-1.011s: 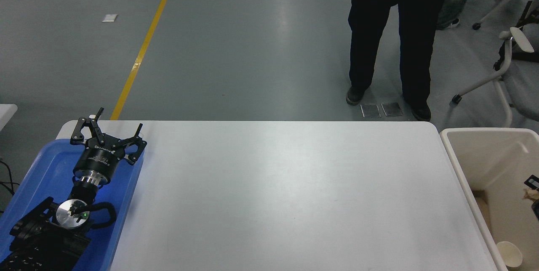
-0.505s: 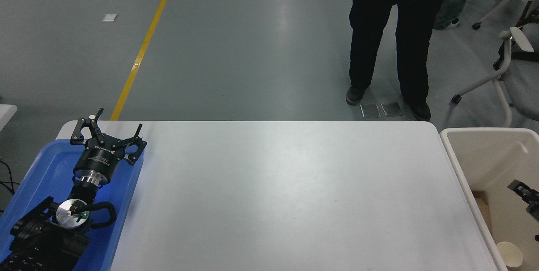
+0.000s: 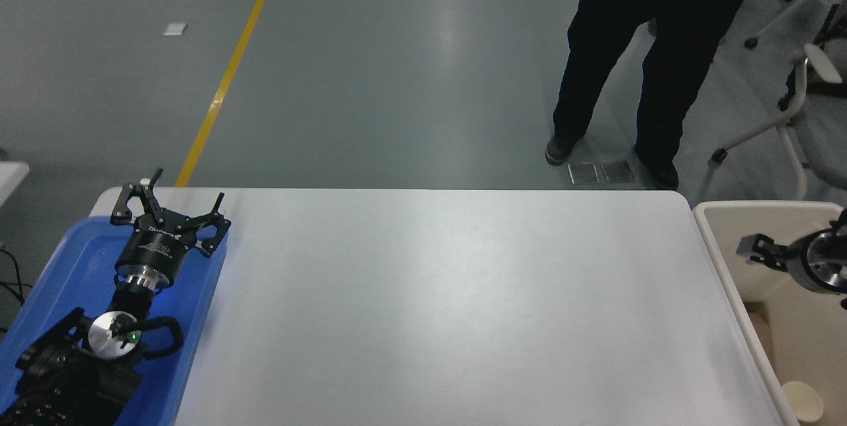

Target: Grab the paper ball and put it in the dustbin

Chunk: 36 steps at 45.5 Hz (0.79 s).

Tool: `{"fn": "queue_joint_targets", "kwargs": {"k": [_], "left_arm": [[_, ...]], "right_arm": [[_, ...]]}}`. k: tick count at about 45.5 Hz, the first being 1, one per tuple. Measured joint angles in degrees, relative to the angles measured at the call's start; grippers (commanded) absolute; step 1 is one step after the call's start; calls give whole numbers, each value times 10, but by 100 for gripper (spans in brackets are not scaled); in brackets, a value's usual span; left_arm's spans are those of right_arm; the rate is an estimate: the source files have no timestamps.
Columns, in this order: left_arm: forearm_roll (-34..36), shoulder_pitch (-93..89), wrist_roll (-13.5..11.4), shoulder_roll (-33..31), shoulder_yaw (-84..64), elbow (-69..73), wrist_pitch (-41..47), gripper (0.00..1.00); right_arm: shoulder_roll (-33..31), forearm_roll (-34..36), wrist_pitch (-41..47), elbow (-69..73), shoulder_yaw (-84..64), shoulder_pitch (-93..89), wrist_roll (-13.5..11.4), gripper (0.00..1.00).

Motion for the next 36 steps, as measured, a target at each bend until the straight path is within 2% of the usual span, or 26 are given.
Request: {"fn": "queue_joint_targets", "kwargs": {"k": [10,16,22,36], "left_arm": [[0,1,0,0,-1,0,0,99],[0,1,0,0,-1,0,0,99],[0,1,0,0,-1,0,0,99],[0,1,0,0,-1,1,0,99]], "right_arm": [[61,27,185,38,-23,125,1,100],[88,42,260,59,-20,195,1,100],[112,56,303,87,-17,271,1,100],[168,72,335,120,-21,361,1,100]]}}
